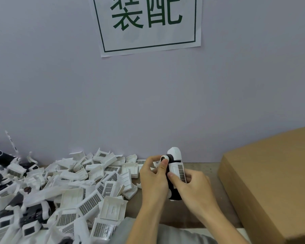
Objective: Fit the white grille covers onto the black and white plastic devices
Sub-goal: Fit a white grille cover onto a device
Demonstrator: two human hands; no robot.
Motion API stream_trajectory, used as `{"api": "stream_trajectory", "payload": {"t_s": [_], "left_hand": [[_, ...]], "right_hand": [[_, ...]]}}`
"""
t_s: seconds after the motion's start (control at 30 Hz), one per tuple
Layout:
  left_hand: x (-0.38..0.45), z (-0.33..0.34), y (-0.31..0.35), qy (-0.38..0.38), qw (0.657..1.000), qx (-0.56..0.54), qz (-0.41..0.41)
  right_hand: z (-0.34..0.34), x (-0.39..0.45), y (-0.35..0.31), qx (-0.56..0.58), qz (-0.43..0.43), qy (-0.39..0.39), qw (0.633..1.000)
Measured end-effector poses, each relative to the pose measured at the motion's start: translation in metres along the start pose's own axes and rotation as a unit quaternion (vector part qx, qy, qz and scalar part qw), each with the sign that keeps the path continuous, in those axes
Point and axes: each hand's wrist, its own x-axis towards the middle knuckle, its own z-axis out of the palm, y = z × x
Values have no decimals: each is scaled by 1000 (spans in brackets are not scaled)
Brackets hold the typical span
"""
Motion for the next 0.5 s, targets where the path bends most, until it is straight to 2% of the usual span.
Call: {"api": "stream_trajectory", "payload": {"t_s": [0.27,0.33,0.4,0.47,0.5], "left_hand": [[-7,1,-5,68,997,10,44],[-9,3,-2,50,998,-16,32],[-10,6,0,13,999,-33,20],[-13,10,2,-32,999,-30,3],[-13,10,3,-46,999,-26,-5]], "right_hand": [[14,-8,2,-150,-4,29,988],[12,-11,-2,-113,-14,56,992],[9,-12,0,-139,-23,75,987],[3,-12,2,-192,-28,42,980],[1,-12,3,-163,-33,11,986]]}}
